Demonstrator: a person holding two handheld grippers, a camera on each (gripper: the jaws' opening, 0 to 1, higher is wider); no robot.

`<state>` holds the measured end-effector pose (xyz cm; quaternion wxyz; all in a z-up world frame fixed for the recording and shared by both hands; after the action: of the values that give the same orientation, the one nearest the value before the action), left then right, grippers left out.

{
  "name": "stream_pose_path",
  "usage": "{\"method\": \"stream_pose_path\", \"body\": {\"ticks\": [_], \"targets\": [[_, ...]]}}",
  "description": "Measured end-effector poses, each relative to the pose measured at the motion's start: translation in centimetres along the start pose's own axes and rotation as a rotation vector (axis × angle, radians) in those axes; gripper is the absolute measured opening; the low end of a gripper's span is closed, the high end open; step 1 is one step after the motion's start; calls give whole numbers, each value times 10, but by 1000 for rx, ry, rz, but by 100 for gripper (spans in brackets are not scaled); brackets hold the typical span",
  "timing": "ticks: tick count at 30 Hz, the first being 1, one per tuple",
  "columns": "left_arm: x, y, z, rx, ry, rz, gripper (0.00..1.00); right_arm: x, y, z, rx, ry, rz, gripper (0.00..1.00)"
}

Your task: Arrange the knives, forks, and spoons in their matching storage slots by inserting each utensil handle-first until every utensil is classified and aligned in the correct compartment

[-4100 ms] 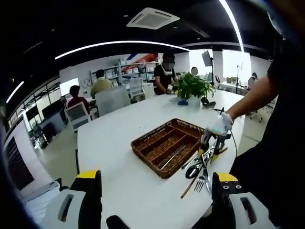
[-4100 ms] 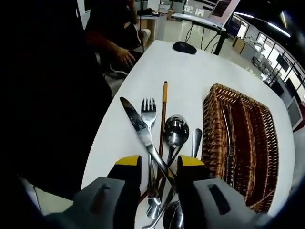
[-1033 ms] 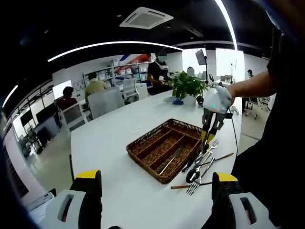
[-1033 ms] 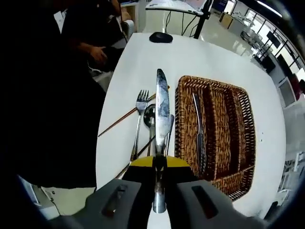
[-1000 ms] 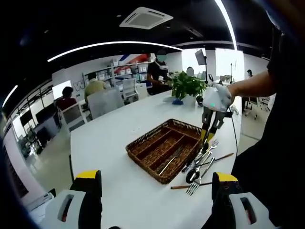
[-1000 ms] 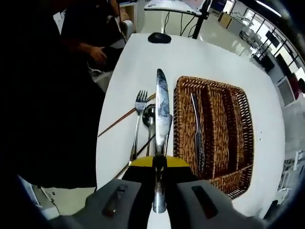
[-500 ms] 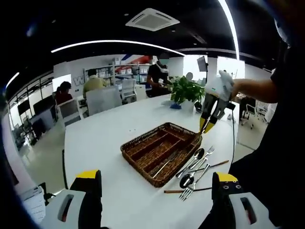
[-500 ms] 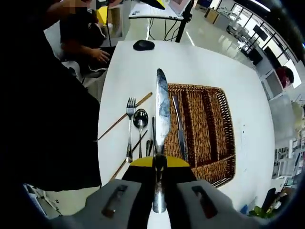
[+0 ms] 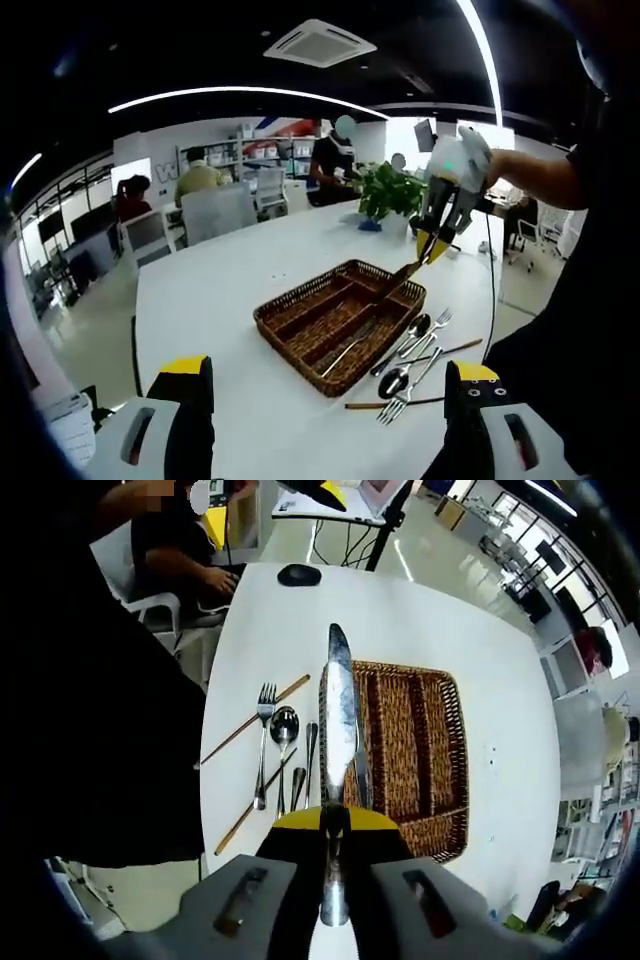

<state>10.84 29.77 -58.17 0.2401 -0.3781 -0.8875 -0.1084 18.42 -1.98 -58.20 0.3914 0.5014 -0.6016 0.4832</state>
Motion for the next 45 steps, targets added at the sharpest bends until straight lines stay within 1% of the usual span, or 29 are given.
{"method": "stream_pose_path", "body": {"ticks": [6,21,28,31,34,38,45], "targets": [[-3,-1,-5,-3,-9,-10,100,-2,-2,0,16,-2,-6,3],[-1,-5,1,1,-2,-17,100,-15,-19,-8,30,-5,-3,3],[2,-9,1,-18,8,-12,100,-18,-30,-12,31,0,2,3],[5,-9,0,-21,6,-17,100,-21,-34,-13,29,6,3,3],[9,-8,1,-20,1,-24,100,-29,-42,-15,15,34,7,3],[11,-8,5,-19,7,-28,100,-38,-50,-17,10,42,7,3],[18,-8,10,-11,14,-41,100,-46,-57,-21,17,50,6,3]]}}
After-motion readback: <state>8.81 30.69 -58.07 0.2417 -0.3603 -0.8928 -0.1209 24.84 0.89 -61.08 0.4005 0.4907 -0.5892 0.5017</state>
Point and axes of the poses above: the point that each gripper's makers call its tool centre point, and the gripper's own axes: x roughly backward along the fingers, y roughly to its left, z roughly out of its underside, the point moved 10 cm from there along x, roughly backward along the fingers, and after that the axes turned 2 degrees about y, right-handed, at the moved point
